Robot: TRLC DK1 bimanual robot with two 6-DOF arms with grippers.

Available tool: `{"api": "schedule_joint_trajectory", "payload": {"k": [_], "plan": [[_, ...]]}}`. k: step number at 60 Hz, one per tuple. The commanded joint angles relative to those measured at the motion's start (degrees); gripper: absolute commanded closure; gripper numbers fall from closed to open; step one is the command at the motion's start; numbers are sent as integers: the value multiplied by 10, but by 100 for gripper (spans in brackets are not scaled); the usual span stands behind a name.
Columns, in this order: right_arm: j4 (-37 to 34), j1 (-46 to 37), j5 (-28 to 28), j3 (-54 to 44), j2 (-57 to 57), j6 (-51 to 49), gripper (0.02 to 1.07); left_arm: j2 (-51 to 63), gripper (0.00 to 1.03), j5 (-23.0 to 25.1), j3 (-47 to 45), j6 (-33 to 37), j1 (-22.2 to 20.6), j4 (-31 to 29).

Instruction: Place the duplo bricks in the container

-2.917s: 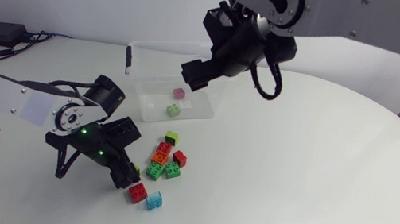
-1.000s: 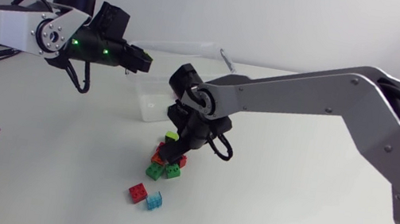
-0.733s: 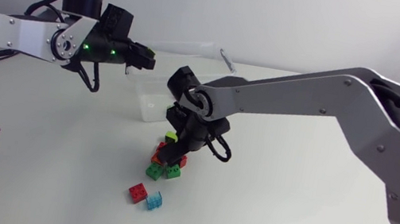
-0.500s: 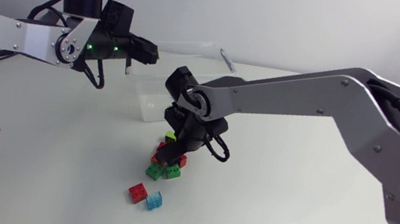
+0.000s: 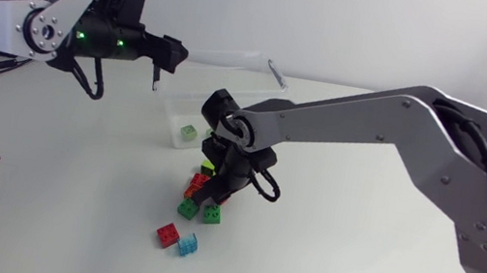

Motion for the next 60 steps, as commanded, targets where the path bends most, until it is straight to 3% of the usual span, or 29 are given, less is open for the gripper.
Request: {"api": "schedule_joint_trajectory", "payload": {"k": [1, 22, 38, 60], "plan": [[-3, -2, 7, -19, -38, 10, 78, -31, 7, -3, -9, 6, -4, -46], [14, -28, 15, -38, -131, 17, 82, -127, 7, -2, -120, 103, -22, -192], [11, -48, 21, 21, -183, 24, 82, -143, 7, 13, -227, 156, -57, -211], [11, -73, 25, 127, -152, 39, 82, -94, 8, 28, -279, 178, -110, -213]]}}
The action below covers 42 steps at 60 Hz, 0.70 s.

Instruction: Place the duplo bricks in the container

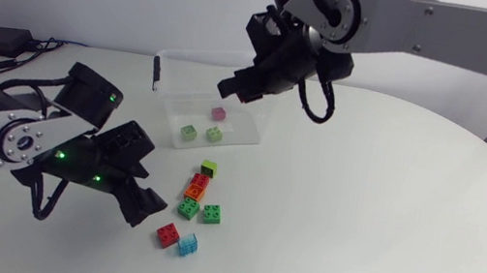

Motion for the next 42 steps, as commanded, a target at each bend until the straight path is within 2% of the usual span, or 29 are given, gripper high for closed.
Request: {"api": "schedule_joint_trajectory", "payload": {"k": [1, 18, 42], "plan": [[3, -7, 6, 36, 23, 21, 82, 27, 8, 8, -20, 15, -10, -2], [-6, -18, 7, 122, 74, 26, 82, 72, 8, 8, -37, 30, -47, 7], [-10, -28, 8, 185, 130, 29, 81, 113, 9, 12, -47, 36, -62, 36]]}}
